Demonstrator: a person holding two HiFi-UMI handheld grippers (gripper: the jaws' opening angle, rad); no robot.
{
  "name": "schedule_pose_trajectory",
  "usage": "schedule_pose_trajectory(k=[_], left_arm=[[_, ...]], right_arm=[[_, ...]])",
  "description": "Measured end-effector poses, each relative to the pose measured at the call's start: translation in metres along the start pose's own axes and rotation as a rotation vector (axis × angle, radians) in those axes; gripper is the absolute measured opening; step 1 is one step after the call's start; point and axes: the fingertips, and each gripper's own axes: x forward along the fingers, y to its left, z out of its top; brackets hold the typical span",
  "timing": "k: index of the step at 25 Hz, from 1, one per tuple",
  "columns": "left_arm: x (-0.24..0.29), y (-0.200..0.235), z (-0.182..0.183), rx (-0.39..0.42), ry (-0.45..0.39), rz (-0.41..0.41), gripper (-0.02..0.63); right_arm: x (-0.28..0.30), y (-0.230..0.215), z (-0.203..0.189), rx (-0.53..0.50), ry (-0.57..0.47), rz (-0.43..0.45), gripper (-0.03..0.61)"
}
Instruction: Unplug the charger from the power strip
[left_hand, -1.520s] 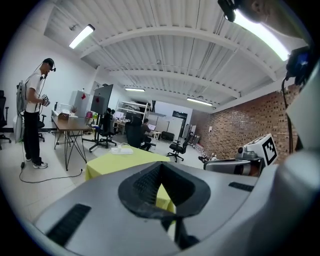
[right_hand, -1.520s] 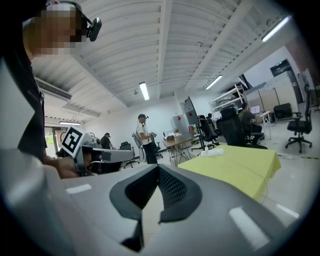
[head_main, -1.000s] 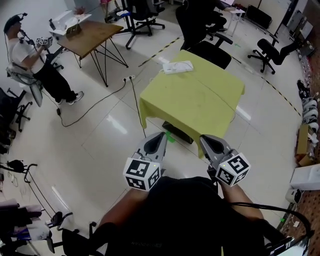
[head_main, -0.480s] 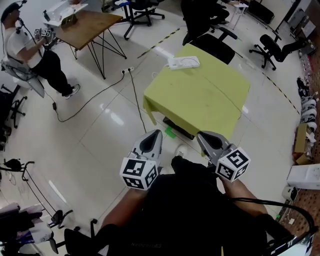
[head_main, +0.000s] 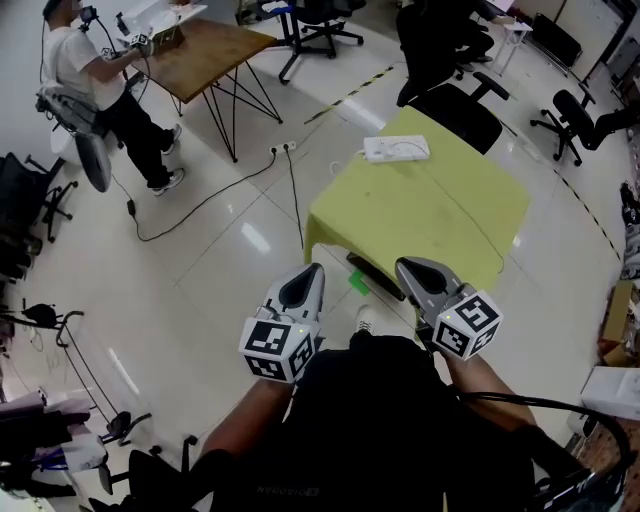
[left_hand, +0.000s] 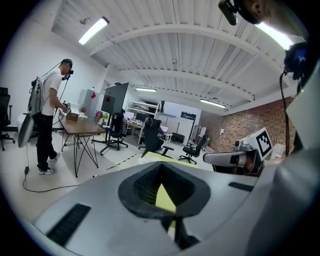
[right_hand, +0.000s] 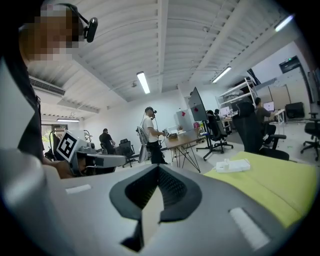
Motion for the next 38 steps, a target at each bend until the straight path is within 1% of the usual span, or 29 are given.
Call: schedule_pose_trajectory(k=[2,5,10,14,17,19,22,27,31,35,38], left_arm=[[0.016,0.005,0.013,0.0,-0.007,0.004,0.005],[0.041,0.008,0.024,-0.025,-0.004,-0.003,0.003],[0.089,0.006,0.031,-0.009,0.018,0.008,0.005],[0.121,0.004,0.029,0.003,0.033,0.018,0.005],[0.136,0.006,0.024,-0.002,0.069,0.022,0.004],[0.145,0.006,0.025,0.014,0.094,0.013,0.005],[0.161,0.011,0.027,0.026,0.117,0.001,0.005],[0.186,0.031,0.023,0.016,0.154,-0.021,0.005],[0.212,0.05,0.022,0.023,0.192,-0.066,0.005],[0.244,0.073,0.031,0.057,0.218,-0.108,0.005],[0.269,0.09,0.035,0.073,0.238,-0.154,0.004]], right_arm=[[0.009,-0.017,0.007,0.008,-0.007,0.004,0.003],[0.02,-0.04,0.014,0.021,-0.016,0.01,0.003],[0.029,-0.085,0.024,0.04,-0.037,0.017,0.003],[0.034,-0.116,0.017,0.054,-0.031,0.017,0.003],[0.035,-0.131,0.014,0.082,-0.033,0.01,0.003],[0.035,-0.138,0.012,0.099,-0.038,0.0,0.003],[0.041,-0.154,0.008,0.118,-0.041,-0.028,0.003],[0.059,-0.174,0.007,0.144,-0.035,-0.071,0.003],[0.081,-0.191,0.009,0.145,-0.014,-0.119,0.003],[0.108,-0.216,0.01,0.151,0.015,-0.184,0.003],[0.134,-0.237,0.009,0.137,0.043,-0.231,0.003]])
